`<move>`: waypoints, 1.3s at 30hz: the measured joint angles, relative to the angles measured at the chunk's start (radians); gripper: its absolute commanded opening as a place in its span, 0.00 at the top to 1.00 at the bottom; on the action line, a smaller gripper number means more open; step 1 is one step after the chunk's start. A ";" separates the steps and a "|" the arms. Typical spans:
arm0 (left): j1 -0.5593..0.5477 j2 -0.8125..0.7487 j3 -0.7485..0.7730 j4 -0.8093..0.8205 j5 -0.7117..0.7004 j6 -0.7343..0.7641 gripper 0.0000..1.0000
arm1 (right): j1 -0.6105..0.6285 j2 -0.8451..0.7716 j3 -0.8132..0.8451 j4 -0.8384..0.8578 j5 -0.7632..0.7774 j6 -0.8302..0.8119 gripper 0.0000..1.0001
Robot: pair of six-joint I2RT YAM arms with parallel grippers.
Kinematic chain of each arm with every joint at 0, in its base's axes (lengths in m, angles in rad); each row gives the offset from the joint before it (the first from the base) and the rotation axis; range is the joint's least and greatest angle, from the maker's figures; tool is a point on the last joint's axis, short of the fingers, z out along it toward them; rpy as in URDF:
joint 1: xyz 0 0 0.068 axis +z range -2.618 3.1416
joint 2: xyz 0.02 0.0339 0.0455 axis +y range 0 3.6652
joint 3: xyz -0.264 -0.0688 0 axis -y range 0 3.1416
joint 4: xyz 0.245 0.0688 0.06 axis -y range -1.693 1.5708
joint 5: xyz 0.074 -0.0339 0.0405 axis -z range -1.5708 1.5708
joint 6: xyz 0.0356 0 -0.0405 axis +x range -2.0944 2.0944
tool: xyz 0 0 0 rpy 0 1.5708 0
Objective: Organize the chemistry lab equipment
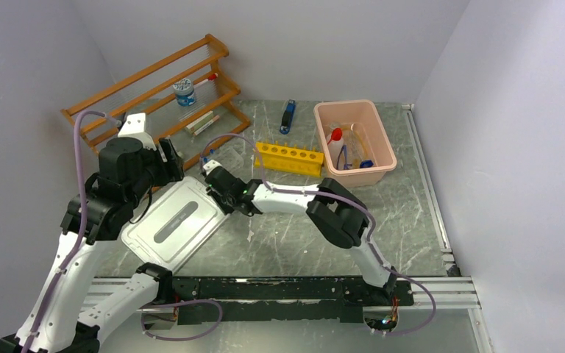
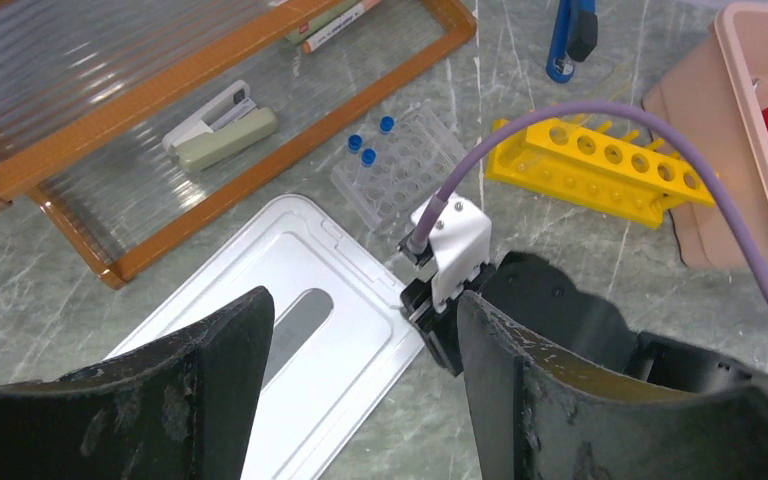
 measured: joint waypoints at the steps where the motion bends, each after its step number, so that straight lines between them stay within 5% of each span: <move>1: -0.002 0.000 0.000 -0.002 0.002 0.000 0.28 | -0.012 -0.007 -0.010 -0.002 -0.012 -0.018 0.80; 26: -0.010 0.019 -0.005 -0.010 0.043 -0.013 0.28 | -0.169 -0.219 -0.260 -0.104 -0.180 -0.608 0.79; 34: -0.010 0.034 -0.161 0.051 0.110 -0.053 0.26 | -0.232 -0.311 -0.360 -0.168 -0.180 -0.686 0.66; 39: -0.010 0.158 -0.328 0.113 0.163 -0.088 0.22 | -0.258 -0.362 -0.417 -0.171 -0.150 -0.676 0.41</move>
